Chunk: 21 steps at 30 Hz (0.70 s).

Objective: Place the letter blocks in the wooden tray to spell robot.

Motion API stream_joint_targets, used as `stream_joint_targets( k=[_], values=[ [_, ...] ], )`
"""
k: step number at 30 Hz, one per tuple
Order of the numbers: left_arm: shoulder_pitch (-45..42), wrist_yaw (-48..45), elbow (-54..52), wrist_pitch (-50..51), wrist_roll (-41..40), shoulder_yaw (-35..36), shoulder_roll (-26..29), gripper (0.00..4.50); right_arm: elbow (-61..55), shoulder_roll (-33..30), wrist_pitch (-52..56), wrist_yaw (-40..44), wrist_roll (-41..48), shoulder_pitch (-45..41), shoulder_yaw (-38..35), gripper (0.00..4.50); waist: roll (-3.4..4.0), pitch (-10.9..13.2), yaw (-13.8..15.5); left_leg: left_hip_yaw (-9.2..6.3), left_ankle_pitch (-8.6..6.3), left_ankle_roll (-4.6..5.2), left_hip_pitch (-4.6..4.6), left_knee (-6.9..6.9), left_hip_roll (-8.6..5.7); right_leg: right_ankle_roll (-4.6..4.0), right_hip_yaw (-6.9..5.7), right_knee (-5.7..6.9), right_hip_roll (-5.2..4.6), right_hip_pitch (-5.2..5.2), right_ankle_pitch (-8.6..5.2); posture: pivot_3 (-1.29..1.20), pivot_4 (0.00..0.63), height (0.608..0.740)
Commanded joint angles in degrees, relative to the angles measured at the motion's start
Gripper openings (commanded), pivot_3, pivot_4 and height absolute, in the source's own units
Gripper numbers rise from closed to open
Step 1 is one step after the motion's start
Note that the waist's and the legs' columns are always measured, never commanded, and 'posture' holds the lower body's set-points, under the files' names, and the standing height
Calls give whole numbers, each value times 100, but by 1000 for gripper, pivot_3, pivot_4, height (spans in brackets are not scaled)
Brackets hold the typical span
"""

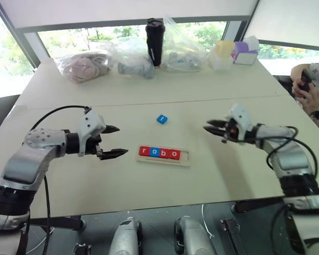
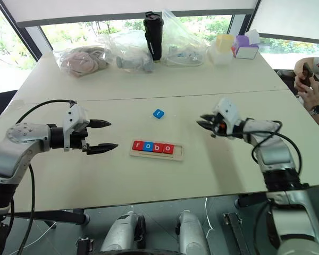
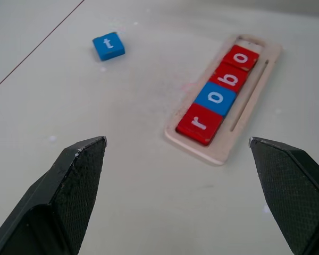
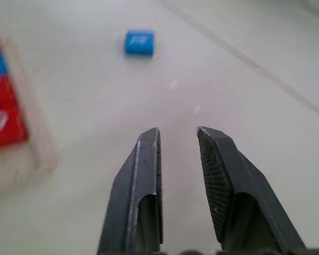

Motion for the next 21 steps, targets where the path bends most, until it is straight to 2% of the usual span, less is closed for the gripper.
stream_joint_targets(
  k=[1,4,8,12,21],
  values=[
    [-21,77,-108,-73,-42,259,22,4500,12,463,293,-401,30,-295,95,2909,0,0,23,0,0,0,-2,-1,0,0,0,0,0,0,0,0,150,740],
    [-16,89,-162,49,-164,429,80,4500,241,840,285,-527,-65,-490,290,4455,0,0,31,7,0,0,-10,-3,-2,3,-3,-2,-1,0,0,0,150,740],
    [-9,95,-280,245,-338,656,181,4500,863,1322,230,-624,-111,-857,459,4455,0,0,-2,11,0,0,-11,-3,-4,4,-2,-3,-2,0,1,0,150,740],
    [51,183,-326,287,-345,772,221,4500,2071,1803,-201,-956,-402,-1428,555,4455,2,1,-39,10,1,0,-2,-3,-2,10,-2,6,2,-1,5,0,150,740],
    [387,464,-693,404,-417,877,117,4500,4038,2288,-1092,-1077,-967,-2193,770,4455,3,2,-17,13,1,-1,-6,-13,-2,19,-1,-1,0,-1,10,0,150,740]
  ],
)
